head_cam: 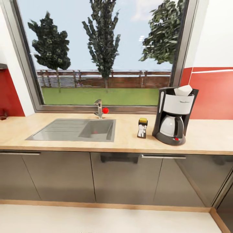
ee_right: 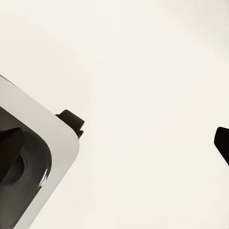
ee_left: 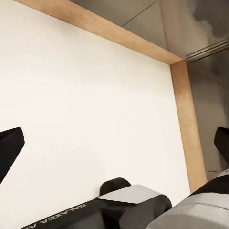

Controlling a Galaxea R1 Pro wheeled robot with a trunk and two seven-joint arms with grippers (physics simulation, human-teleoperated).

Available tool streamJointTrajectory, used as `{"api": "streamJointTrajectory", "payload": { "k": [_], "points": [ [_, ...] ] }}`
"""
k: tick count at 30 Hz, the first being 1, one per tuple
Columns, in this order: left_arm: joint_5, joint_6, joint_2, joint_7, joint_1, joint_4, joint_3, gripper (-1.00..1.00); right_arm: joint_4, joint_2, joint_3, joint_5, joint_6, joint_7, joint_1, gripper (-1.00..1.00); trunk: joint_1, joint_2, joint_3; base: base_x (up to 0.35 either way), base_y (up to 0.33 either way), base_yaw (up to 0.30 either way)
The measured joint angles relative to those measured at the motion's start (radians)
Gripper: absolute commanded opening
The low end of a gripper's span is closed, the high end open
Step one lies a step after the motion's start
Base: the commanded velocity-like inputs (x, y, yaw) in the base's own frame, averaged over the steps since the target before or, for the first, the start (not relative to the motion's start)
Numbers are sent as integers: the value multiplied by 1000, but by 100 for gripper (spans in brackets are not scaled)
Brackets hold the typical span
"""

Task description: Set up a coffee station on the kitchen countertop: keep the coffee maker on the countertop, move the bottle of coffee from the kitchen shelf to the counter next to the coffee maker, place a paper coffee filter on top of the coffee maker, put the saucer next to the coffee maker with the coffee cup on the saucer, and place the electric kettle next to the coffee maker.

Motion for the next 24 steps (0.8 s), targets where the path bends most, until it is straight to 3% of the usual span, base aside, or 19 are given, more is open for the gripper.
{"api": "streamJointTrajectory", "payload": {
  "k": [24],
  "points": [
    [0, 0, 0, 0, 0, 0, 0, 100, -1, 1, 0, 0, 0, -1, 0, 100, 0, 0, 0, 0, 0, 264]
  ]
}}
